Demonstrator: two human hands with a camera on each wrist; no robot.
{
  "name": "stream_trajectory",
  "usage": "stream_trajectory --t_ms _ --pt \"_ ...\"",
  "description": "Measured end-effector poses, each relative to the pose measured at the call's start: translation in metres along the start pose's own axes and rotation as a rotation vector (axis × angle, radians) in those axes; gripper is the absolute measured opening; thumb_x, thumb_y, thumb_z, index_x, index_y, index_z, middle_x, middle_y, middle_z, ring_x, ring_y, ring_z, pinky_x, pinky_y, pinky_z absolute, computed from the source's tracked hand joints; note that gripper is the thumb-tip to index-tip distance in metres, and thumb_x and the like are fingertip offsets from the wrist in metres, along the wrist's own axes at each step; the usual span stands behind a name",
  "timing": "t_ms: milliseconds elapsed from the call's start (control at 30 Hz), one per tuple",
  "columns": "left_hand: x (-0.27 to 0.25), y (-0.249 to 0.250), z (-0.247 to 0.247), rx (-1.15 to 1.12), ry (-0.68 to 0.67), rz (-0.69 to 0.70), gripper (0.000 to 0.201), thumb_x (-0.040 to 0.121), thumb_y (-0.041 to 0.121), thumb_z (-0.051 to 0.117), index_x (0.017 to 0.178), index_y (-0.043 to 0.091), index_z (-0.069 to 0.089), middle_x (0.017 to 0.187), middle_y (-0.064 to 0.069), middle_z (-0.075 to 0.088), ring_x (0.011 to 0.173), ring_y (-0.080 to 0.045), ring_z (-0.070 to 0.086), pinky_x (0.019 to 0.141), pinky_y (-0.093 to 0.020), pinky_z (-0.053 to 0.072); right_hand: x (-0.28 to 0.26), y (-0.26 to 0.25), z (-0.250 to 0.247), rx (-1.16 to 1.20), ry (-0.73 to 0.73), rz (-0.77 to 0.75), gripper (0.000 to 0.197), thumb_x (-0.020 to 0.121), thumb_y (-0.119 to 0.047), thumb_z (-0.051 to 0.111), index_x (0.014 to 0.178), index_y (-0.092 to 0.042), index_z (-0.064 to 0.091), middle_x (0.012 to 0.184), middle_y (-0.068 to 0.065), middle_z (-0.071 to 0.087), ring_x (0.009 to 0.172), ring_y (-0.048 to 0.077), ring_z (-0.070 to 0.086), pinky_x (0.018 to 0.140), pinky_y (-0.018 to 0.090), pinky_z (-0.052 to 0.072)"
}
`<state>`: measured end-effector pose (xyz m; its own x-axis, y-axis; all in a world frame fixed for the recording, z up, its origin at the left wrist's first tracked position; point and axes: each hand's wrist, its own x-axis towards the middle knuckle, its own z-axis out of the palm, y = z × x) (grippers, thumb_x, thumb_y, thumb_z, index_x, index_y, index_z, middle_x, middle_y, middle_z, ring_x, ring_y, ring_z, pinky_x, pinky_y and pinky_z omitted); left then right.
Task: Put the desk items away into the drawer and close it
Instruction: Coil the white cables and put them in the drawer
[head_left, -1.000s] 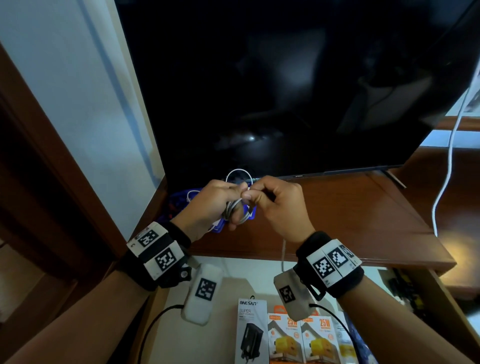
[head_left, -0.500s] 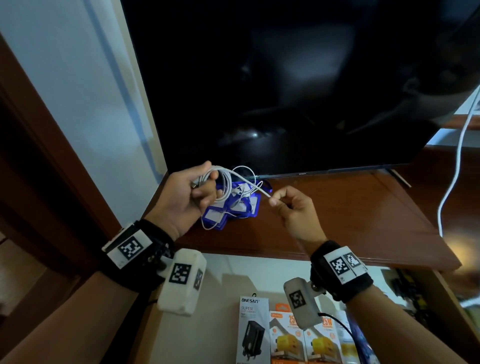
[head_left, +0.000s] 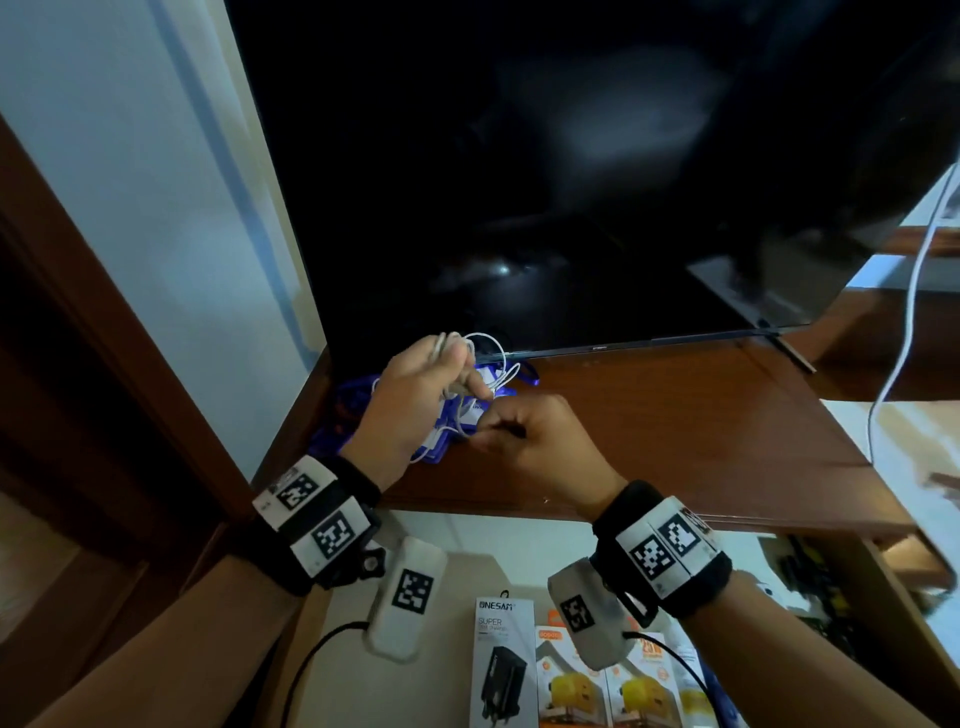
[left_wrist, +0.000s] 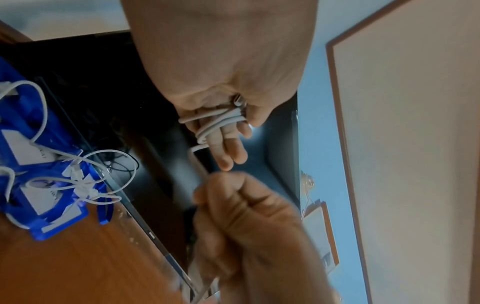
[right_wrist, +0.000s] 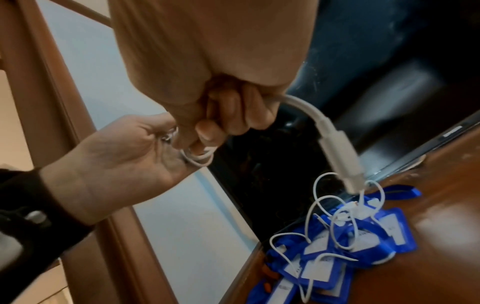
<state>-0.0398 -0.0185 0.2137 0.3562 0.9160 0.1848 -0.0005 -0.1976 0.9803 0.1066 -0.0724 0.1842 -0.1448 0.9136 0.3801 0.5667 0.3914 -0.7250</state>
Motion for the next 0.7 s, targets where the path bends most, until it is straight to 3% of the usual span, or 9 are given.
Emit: stream_trajectory --t_ms 67,167,233,333,400,467,533,600,700 --pt "-0.002 -0.004 0.004 0.109 -0.041 0.014 0.029 0.096 0.027 0.048 0.083 0.004 0.06 0.07 -0.006 0.061 0.068 -0.016 0.056 0.07 -0.032 0.044 0.001 -0.006 -0.002 0.051 0.122 -0.061 0.015 0.084 -0.006 0.068 0.07 -0.008 0.066 0.063 -0.015 0.059 0.058 0.002 0.057 0.058 0.01 0.041" --pt "-0.005 -0.005 0.006 0.174 -0.165 0.003 0.041 0.087 0.038 0.047 0.072 0.0 0.056 0.056 -0.007 0.052 0.053 -0.02 0.051 0.057 -0.033 0.041 0.001 -0.013 -0.008 0.121 0.21 -0.109 0.013 0.088 -0.006 0.064 0.076 -0.004 0.066 0.071 -0.001 0.07 0.066 0.012 0.066 0.062 0.031 0.054" --pt "-0.005 -0.002 0.008 0.181 -0.201 -0.009 0.046 0.089 0.041 0.044 0.062 0.004 0.053 0.049 -0.006 0.046 0.045 -0.02 0.045 0.052 -0.03 0.037 -0.002 -0.015 -0.011 0.149 0.218 -0.104 0.008 0.088 -0.009 0.064 0.081 -0.006 0.064 0.069 0.002 0.068 0.063 0.015 0.065 0.059 0.036 0.053" --pt "-0.003 0.004 0.008 0.131 -0.191 -0.07 0.053 0.094 0.043 0.046 0.053 0.011 0.055 0.047 -0.01 0.047 0.038 -0.018 0.041 0.044 -0.024 0.033 -0.007 -0.013 -0.013 0.281 0.176 -0.018 0.025 0.082 -0.012 0.069 0.101 -0.009 0.053 0.059 0.008 0.059 0.048 0.016 0.047 0.047 0.032 0.039" --pt "-0.002 0.007 0.009 0.141 -0.215 -0.097 0.051 0.098 0.036 0.046 0.053 0.013 0.057 0.045 -0.005 0.049 0.037 -0.015 0.041 0.041 -0.021 0.031 -0.009 -0.009 -0.016 0.246 0.113 -0.009 0.036 0.08 -0.007 0.069 0.112 -0.012 0.054 0.058 0.008 0.056 0.048 0.021 0.044 0.048 0.032 0.035" --pt "-0.001 0.009 0.012 0.136 -0.245 -0.141 0.048 0.099 0.031 0.046 0.057 0.011 0.058 0.041 0.0 0.046 0.037 -0.014 0.038 0.04 -0.021 0.029 -0.006 -0.005 -0.017 0.159 0.07 0.012 0.026 0.08 -0.001 0.067 0.103 -0.012 0.062 0.056 -0.005 0.052 0.048 0.007 0.042 0.05 0.021 0.033" --pt "0.0 0.008 0.016 0.117 -0.214 -0.204 0.043 0.098 0.027 0.048 0.063 0.006 0.059 0.04 0.002 0.047 0.033 -0.01 0.039 0.038 -0.02 0.029 -0.003 0.0 -0.017 0.096 0.075 0.04 0.016 0.081 0.004 0.064 0.085 -0.012 0.064 0.057 -0.012 0.052 0.049 0.003 0.045 0.053 0.015 0.034" --pt "0.001 0.004 0.016 0.259 -0.132 -0.158 0.037 0.095 0.029 0.053 0.067 0.005 0.059 0.044 -0.002 0.049 0.033 -0.01 0.045 0.04 -0.023 0.036 -0.003 0.003 -0.015 0.059 0.068 0.075 0.015 0.082 0.004 0.062 0.077 -0.011 0.062 0.059 -0.01 0.054 0.05 0.005 0.047 0.053 0.014 0.035" --pt "-0.001 -0.002 0.014 0.495 -0.078 0.042 0.019 0.092 0.032 0.056 0.084 0.016 0.061 0.05 -0.009 0.058 0.042 -0.015 0.059 0.048 -0.027 0.049 -0.004 0.005 -0.012 0.148 0.047 0.187 0.007 0.082 0.004 0.061 0.08 -0.001 0.066 0.062 0.005 0.062 0.047 0.006 0.046 0.049 0.019 0.037"
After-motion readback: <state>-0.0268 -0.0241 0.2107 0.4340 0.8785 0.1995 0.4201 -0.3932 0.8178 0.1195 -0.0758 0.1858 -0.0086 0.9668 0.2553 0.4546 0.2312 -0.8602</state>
